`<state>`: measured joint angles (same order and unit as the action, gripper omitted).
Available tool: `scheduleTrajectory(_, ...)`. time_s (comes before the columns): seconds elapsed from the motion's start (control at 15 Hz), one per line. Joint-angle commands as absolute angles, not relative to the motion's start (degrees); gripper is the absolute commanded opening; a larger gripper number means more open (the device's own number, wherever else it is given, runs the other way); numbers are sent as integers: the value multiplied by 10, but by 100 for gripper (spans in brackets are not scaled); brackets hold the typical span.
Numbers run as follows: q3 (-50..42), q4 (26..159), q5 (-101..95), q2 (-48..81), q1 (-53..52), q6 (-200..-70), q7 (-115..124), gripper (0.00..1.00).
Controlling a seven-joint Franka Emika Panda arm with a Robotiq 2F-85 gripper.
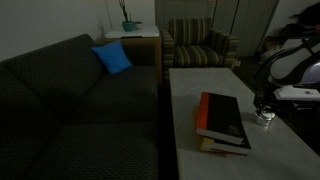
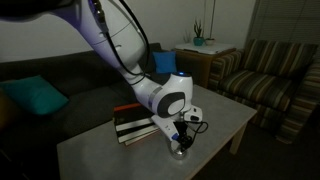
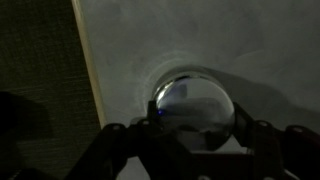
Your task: Pick the silver lid and put it on the table
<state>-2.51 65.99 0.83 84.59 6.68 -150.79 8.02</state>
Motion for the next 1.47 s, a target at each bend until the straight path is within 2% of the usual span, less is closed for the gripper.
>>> scheduleTrajectory(0.0,-24,663,20,846,70,-1508,71,44)
scheduleTrajectory(0.4,-38,665,14,846,55,-1515,83,44)
scheduleTrajectory(0.87,-76,770,-1,795,11,-1633,120,44)
scheduleTrajectory(1.13,-105,840,2,757,-29,-1642,146,44)
scheduleTrajectory(1.4,-89,897,-2,717,-35,-1644,121,44)
